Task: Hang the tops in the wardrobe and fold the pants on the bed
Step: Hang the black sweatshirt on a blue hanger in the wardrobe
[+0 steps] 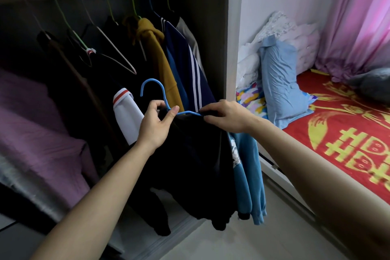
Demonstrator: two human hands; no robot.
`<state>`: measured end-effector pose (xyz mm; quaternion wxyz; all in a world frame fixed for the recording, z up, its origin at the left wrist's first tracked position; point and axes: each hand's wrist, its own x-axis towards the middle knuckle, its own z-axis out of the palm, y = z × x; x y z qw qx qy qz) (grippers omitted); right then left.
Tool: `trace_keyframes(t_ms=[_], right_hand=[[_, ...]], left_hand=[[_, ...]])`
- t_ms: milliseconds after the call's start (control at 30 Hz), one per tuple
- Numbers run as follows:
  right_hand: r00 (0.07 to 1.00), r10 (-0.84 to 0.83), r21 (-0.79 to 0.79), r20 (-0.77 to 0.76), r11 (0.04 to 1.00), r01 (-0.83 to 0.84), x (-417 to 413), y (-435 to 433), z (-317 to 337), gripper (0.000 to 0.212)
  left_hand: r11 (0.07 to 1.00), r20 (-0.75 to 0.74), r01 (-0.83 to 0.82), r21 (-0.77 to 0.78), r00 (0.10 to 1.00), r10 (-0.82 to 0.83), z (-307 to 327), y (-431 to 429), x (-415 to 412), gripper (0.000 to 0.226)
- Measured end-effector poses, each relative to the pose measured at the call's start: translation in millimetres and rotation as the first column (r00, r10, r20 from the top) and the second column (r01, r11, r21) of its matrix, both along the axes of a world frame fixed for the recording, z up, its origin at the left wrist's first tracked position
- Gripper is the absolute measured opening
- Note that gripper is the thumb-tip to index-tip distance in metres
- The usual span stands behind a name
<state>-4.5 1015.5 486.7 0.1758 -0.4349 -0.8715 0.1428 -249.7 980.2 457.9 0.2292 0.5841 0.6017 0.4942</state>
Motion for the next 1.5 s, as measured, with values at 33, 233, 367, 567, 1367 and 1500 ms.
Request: trace_keyframes(t_ms=[33, 233, 367, 567, 1367, 1500], right_hand=[[1.0, 0.0, 0.089, 0.015, 0.996, -0.002, 2, -1, 1, 0.035], [0.999, 0.014, 0.383, 0.033, 0.923, -0.026, 9, 6, 8, 0.031], [0.989, -0.071, 0.371, 0.131, 0.928, 0.017, 26, 11, -7, 0.034], [0.964, -0.088, 0.421, 0.249, 0.907, -0.026, 22, 4, -13, 0.026], [0.992, 0.003, 0.58, -0.127, 0.811, 0.072, -19, 9, 51, 0.036], [0.995, -0.081, 0.45, 0.05, 0.892, 0.05, -3, 16, 37, 0.037]], left_hand=[[0.999, 0.018, 0.019, 0.026, 1.0, -0.019, 3, 0, 3, 0.024], [0.982, 0.128, 0.145, 0.119, 0.979, -0.16, 22, -5, 16, 0.003], [0.978, 0.063, 0.068, 0.197, 0.995, -0.081, 24, -7, 10, 0.003], [0.976, -0.06, 0.004, 0.218, 0.998, 0.01, 23, -10, 8, 0.011], [0.994, 0.02, 0.087, 0.07, 0.996, -0.088, 40, -42, -90, 0.008], [0.994, 0.281, -0.015, 0.106, 0.959, -0.016, 43, -37, -89, 0.034]])
